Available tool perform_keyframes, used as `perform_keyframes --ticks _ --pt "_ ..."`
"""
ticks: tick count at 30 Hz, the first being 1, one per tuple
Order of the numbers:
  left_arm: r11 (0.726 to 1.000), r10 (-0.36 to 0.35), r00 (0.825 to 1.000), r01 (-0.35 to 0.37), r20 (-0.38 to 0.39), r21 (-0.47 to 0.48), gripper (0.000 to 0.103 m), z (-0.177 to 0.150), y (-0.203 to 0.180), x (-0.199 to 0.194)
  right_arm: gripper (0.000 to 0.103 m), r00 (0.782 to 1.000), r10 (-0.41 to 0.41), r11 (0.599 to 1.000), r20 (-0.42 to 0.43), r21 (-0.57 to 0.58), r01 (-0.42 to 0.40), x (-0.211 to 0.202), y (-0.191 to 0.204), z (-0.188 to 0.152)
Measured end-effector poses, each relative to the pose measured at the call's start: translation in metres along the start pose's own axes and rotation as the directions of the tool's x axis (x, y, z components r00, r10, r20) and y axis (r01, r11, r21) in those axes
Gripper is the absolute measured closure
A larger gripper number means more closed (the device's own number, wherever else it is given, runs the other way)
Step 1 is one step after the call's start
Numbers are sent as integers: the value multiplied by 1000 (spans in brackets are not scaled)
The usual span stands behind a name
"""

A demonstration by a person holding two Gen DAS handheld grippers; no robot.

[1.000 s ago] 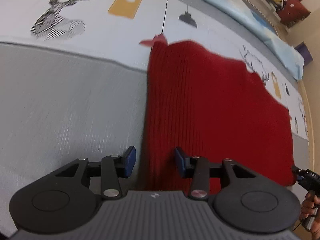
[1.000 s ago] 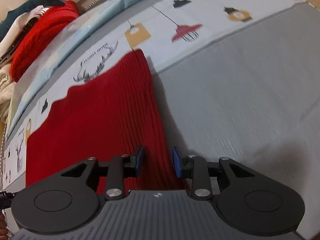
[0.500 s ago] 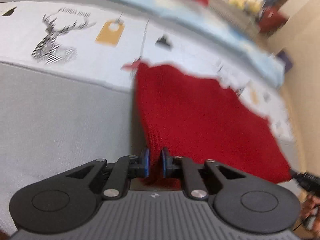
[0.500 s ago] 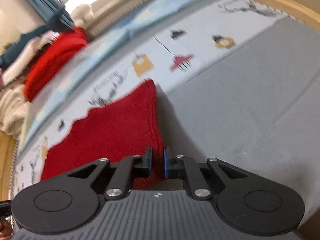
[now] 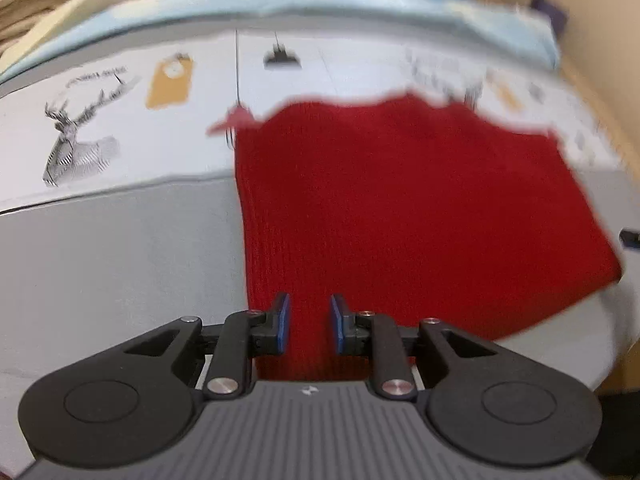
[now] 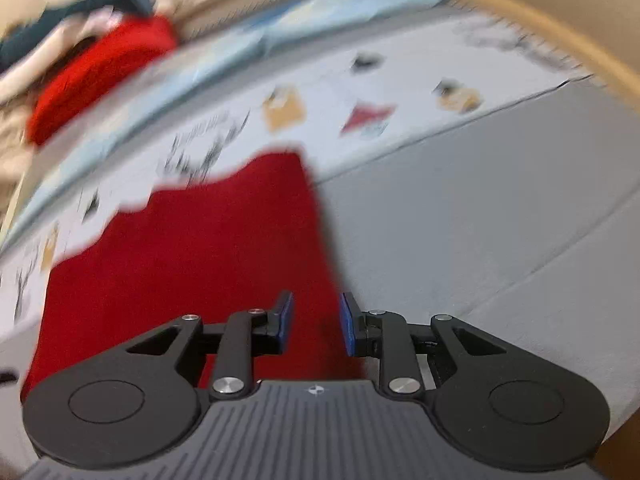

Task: Fold small clothes

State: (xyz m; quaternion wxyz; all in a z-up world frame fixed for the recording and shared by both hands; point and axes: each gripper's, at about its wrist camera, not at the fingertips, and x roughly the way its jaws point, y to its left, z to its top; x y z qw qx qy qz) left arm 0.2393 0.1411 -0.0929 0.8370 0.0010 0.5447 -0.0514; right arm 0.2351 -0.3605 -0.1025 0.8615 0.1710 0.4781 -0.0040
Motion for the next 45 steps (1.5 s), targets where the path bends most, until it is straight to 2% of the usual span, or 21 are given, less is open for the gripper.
perform_keyframes --ticks 2,4,9,12,16,18,21,22,25,28,31,33,36,38,41,45 --pt "997 62 996 -59 -67 39 80 -5 -6 17 76 994 -26 999 -104 -37 23 20 2 -9" --pt "995 86 993 -82 -78 57 80 -7 -10 23 76 983 -68 995 -169 -80 55 34 2 -16" --pt "997 71 996 -69 -53 39 80 -7 -11 14 76 991 -60 996 -118 -74 52 20 3 -13" --pt "996 77 995 -75 -57 43 80 -8 -14 13 69 993 -90 994 -78 -67 85 16 1 -7" --pt "996 79 995 -76 -65 38 80 -5 -11 19 68 972 -166 984 -166 -84 154 37 -7 -10" --pt "996 84 994 -82 -73 35 80 -6 -8 23 68 977 -154 987 -144 -67 146 33 -6 -8" --pt "997 73 995 -72 -67 13 80 -4 -4 22 68 988 -141 989 -55 -45 139 20 -3 -1" --pt "998 67 996 -67 -67 7 80 -4 -2 22 68 987 -148 988 -62 -46 145 23 -4 0" --pt "998 62 993 -62 -101 2 80 -9 3 28 67 964 -197 980 -178 -68 188 42 -7 -10" --pt "999 31 995 -34 -94 -29 79 -5 12 20 67 973 -207 977 -104 -62 202 32 3 -5" --pt "994 14 1000 -13 6 -110 78 5 30 -11 67 982 -190 978 10 -83 191 14 21 1" --pt "989 1 996 12 87 -150 76 11 43 -36 67 984 -162 978 70 -123 169 1 41 1" --pt "981 15 987 17 163 -195 72 13 58 -64 67 990 -66 981 121 -176 87 -19 78 -1" --pt "976 49 982 -9 182 -216 72 11 65 -74 67 988 2 975 155 -220 32 -29 105 -7" --pt "974 128 975 -88 182 -209 72 8 69 -82 67 983 77 954 169 -300 -23 -33 149 -22" --pt "971 154 970 -113 190 -211 72 3 78 -91 67 975 166 915 147 -393 -96 -24 211 -46"
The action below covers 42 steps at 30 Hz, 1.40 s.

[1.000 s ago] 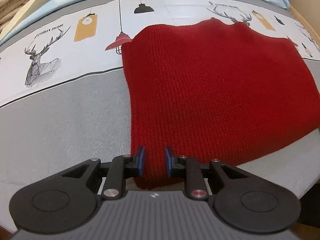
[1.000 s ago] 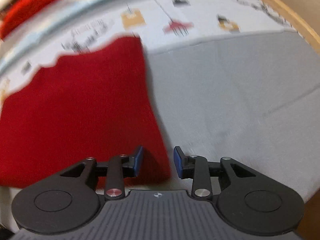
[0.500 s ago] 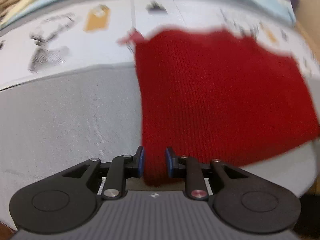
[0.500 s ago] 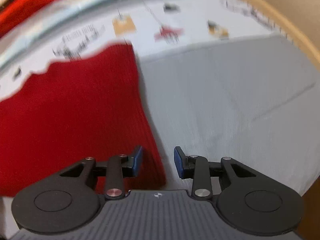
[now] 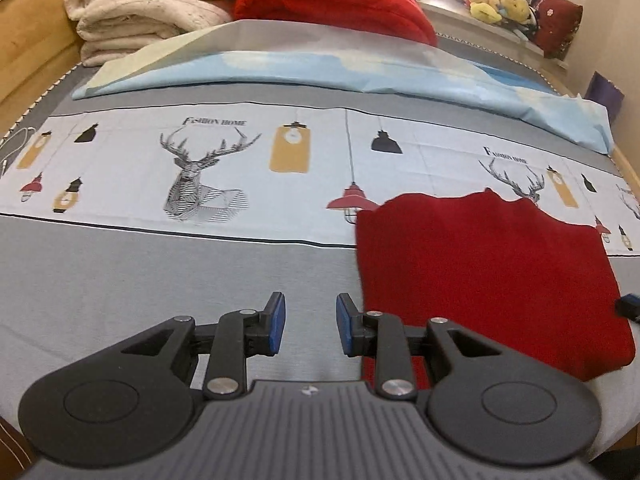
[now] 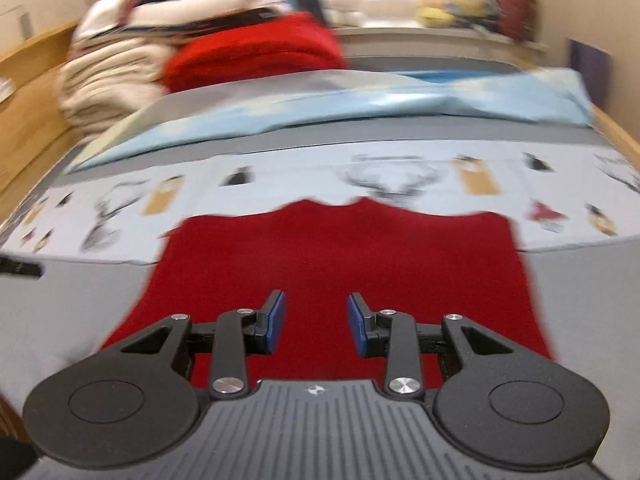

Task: Fold small clothes

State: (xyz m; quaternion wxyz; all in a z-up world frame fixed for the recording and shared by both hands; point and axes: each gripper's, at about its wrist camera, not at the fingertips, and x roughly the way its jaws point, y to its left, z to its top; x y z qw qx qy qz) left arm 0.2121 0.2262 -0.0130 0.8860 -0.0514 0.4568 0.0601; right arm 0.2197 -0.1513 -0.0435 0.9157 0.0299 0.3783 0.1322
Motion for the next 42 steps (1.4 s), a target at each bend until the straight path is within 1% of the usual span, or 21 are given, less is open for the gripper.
perform_keyframes --ticks 3,6,9,11,14,17,21,22,23,24,25,26,27,28,29,30,32,35,38,40,42 --pt "1000 8 1000 -8 -2 0 72 0 8 0 67 998 60 993 -21 -100 -62 21 45 -6" --pt "1000 12 1000 -12 -4 -2 70 -1 15 0 67 992 110 973 -64 -198 -120 40 93 -16" --pt "1000 19 1000 -19 -15 -9 70 -1 23 2 67 978 177 936 -108 -290 -201 56 135 -26" --pt "1000 21 1000 -21 -17 -16 70 -1 28 3 64 963 230 899 -143 -348 -267 64 158 -34" --pt "999 21 1000 -21 -11 -34 70 2 37 3 57 946 264 855 -186 -408 -319 72 188 -48" --pt "998 20 1000 -20 -6 -55 70 5 44 1 54 940 259 819 -224 -465 -337 86 209 -59" --pt "997 18 1000 -18 -2 -75 70 7 52 -1 47 950 198 779 -243 -549 -303 107 225 -73" --pt "997 18 1000 -19 -1 -79 70 7 53 -1 43 949 190 769 -250 -563 -302 113 229 -76" --pt "997 19 1000 -19 -1 -80 70 7 55 -2 40 950 176 753 -257 -587 -298 117 233 -80" --pt "996 21 1000 -21 0 -82 70 7 56 -2 39 953 156 733 -260 -617 -288 120 237 -86" --pt "996 21 1000 -21 2 -86 70 8 59 -2 37 957 133 705 -257 -655 -273 123 240 -92" --pt "995 23 1000 -23 3 -92 69 8 61 -2 36 963 114 664 -243 -702 -256 123 245 -99" --pt "995 25 1000 -25 2 -99 69 9 64 -2 38 967 109 644 -228 -725 -244 123 248 -103" --pt "994 28 1000 -27 3 -107 69 10 66 -2 45 969 109 643 -224 -727 -240 122 249 -103" --pt "993 28 1000 -27 7 -117 69 12 69 -3 59 970 104 658 -218 -716 -232 122 248 -100" --pt "992 27 1000 -25 12 -125 70 13 70 -4 60 969 107 679 -222 -696 -234 123 244 -94" --pt "990 22 1000 -20 19 -136 70 16 70 -6 80 958 155 723 -240 -634 -276 119 233 -79" --pt "989 12 1000 -8 26 -145 69 23 64 -7 84 955 229 779 -189 -553 -296 97 216 -56" --pt "989 -3 999 9 43 -148 69 32 52 -10 84 948 310 863 -73 -396 -313 63 180 -18" --pt "987 -20 998 29 57 -156 69 40 42 -11 85 941 336 920 36 -226 -320 34 136 10" --pt "985 -44 996 55 72 -162 69 48 30 -12 85 940 307 952 149 -63 -301 4 81 32"
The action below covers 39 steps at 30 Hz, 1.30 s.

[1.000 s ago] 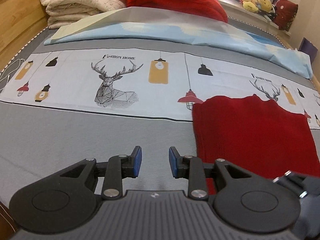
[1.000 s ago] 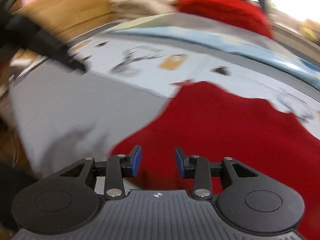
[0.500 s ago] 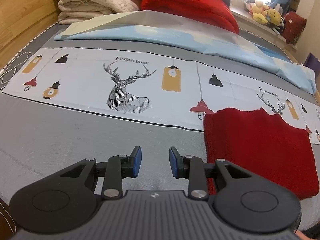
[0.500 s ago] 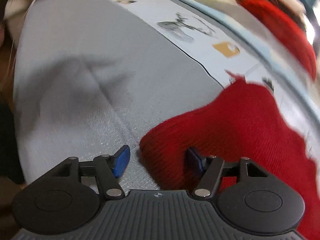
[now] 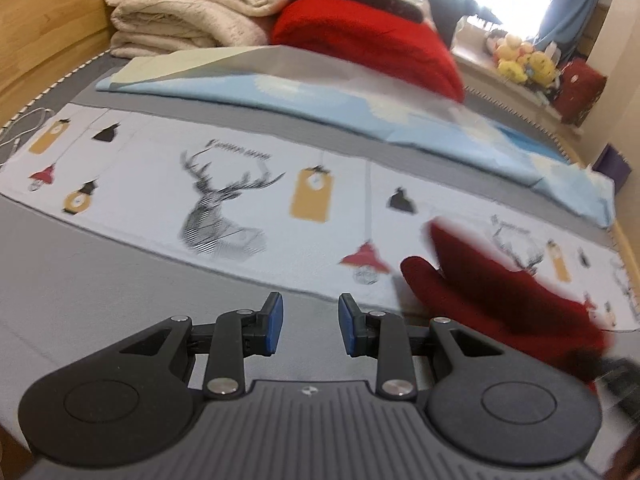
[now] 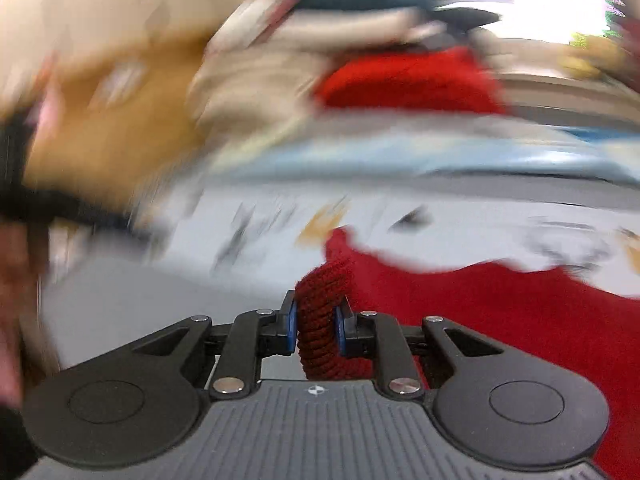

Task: Fold small clothes

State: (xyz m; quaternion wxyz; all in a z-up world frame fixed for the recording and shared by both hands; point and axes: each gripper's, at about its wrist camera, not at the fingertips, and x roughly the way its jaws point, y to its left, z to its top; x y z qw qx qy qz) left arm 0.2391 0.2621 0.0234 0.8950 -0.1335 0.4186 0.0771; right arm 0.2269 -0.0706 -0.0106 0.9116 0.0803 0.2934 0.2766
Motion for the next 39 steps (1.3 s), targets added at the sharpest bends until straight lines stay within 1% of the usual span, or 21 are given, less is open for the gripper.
perform_keyframes --ticks 3,6,7,9,11,12,13,15,16,17,19,20,22,23,26,28,30,32,35,37,39 --pt "999 -45 999 45 10 -12 69 6 -29 3 85 986 -138 973 91 198 118 -67 -72 21" --pt "996 -86 996 86 2 9 69 5 -67 10 85 948 -312 912 65 301 279 -125 -135 19" --pt "995 -97 995 97 -4 23 69 3 -80 13 85 936 -352 885 28 334 323 -137 -154 13" --pt "991 -122 992 122 -10 62 69 -1 -106 17 84 900 -409 820 -148 373 434 -147 -196 -10" --pt "985 -135 991 136 -19 103 69 -7 -130 23 79 853 -410 751 -323 411 517 -147 -237 -42" --pt "983 -139 990 141 -27 119 69 -11 -140 27 78 824 -397 693 -404 456 558 -148 -256 -54" --pt "981 -141 989 145 -39 130 69 -15 -148 31 77 822 -385 650 -420 509 564 -156 -269 -60" --pt "977 -152 986 160 -65 140 69 -23 -160 38 76 837 -430 664 -338 510 547 -169 -273 -55" --pt "975 -162 984 172 -79 144 69 -27 -165 41 71 837 -461 679 -294 491 546 -174 -272 -50" --pt "971 -172 981 185 -91 150 69 -30 -171 45 66 847 -474 697 -240 486 527 -179 -271 -44" --pt "965 -184 977 200 -105 172 69 -37 -181 50 63 887 -425 730 -180 512 453 -177 -275 -39" --pt "960 -185 976 204 -111 191 69 -41 -187 53 60 907 -384 753 -172 510 415 -169 -276 -37" --pt "953 -181 976 205 -123 222 68 -47 -197 58 53 930 -315 803 -188 469 367 -142 -275 -36" --pt "950 -180 975 207 -130 232 68 -51 -202 61 53 933 -289 822 -213 444 356 -129 -276 -37" --pt "942 -193 970 226 -151 248 68 -60 -213 66 53 921 -228 843 -315 409 348 -92 -280 -44" --pt "934 -208 965 245 -162 259 68 -65 -220 68 55 908 -228 849 -351 385 362 -78 -284 -48" --pt "926 -231 956 272 -178 261 67 -71 -228 70 78 904 -228 853 -361 374 364 -77 -277 -49" --pt "917 -279 939 323 -203 235 65 -77 -236 74 85 922 -219 850 -321 401 342 -85 -273 -45" --pt "888 -355 902 408 -244 214 65 -85 -254 78 87 966 -183 846 -183 471 250 -117 -266 -36" --pt "866 -395 878 454 -270 210 64 -91 -265 81 87 971 -179 849 -155 475 233 -134 -265 -36" --pt "847 -421 857 489 -299 209 61 -100 -276 86 87 957 -208 854 -201 440 278 -143 -267 -44"
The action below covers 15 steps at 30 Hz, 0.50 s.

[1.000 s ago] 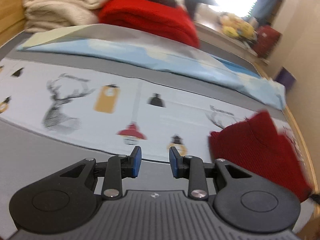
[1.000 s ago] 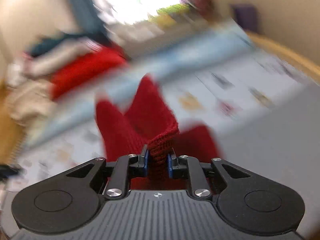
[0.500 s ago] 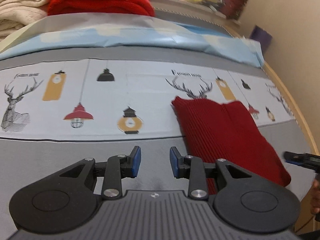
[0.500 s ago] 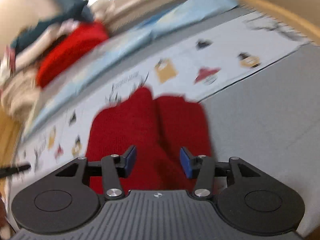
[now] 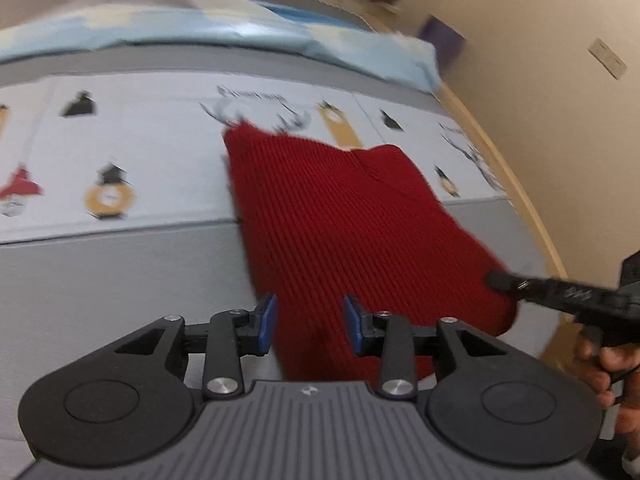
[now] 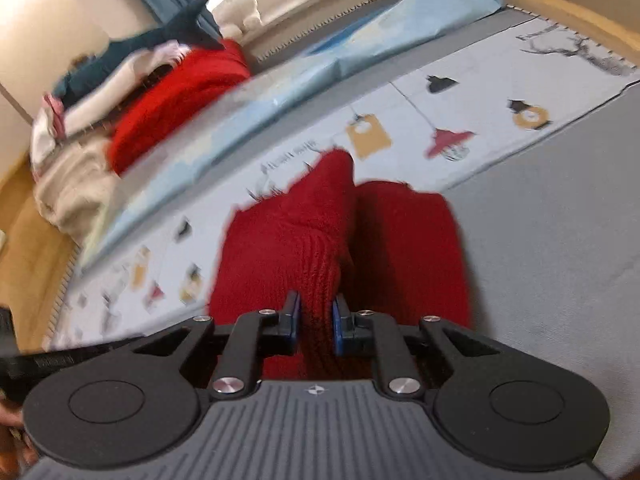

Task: Fold small clothes

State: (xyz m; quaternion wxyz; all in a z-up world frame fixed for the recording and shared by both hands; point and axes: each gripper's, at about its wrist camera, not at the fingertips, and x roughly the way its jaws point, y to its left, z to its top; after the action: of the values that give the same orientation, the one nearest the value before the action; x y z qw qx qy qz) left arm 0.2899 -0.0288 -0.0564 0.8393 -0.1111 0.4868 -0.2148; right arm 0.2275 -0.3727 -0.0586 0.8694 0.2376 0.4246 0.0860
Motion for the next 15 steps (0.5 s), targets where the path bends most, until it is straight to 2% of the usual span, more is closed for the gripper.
perform_keyframes --ticks 2,3,4,5,6,7,8,9,10,13,15 --pt "998 -61 998 61 -13 14 53 -8 -4 15 87 993 -75 996 -91 35 79 15 -20 -6" --pt "998 -63 997 64 -49 17 53 -12 -6 25 87 983 -107 991 -152 58 117 27 -31 -12" --pt "999 -48 995 50 -92 21 53 -14 -9 36 87 974 -125 989 -188 59 139 36 -37 -17" --pt "997 -60 993 63 -103 35 52 -16 -13 43 87 968 -137 988 -209 42 149 44 -39 -20" --pt "995 -75 992 81 -97 60 52 -20 -17 48 87 965 -152 987 -214 18 160 50 -39 -21" --pt "994 -53 993 63 -101 93 50 -25 -20 54 86 964 -164 986 -210 -1 168 54 -37 -22" --pt "990 12 993 4 -116 137 40 -31 -23 63 84 964 -172 985 -204 -9 174 56 -34 -21" --pt "987 58 988 -35 -142 159 36 -34 -24 70 83 964 -177 984 -199 -7 179 57 -32 -22" --pt "987 72 983 -46 -166 155 35 -36 -22 75 81 964 -178 983 -197 0 181 56 -29 -23" --pt "995 42 982 -25 -183 94 35 -28 -14 74 71 968 -176 983 -177 15 182 56 -26 -20" --pt "999 21 991 -15 -132 48 36 -16 -9 63 71 987 -121 990 -110 58 128 46 -27 -10"
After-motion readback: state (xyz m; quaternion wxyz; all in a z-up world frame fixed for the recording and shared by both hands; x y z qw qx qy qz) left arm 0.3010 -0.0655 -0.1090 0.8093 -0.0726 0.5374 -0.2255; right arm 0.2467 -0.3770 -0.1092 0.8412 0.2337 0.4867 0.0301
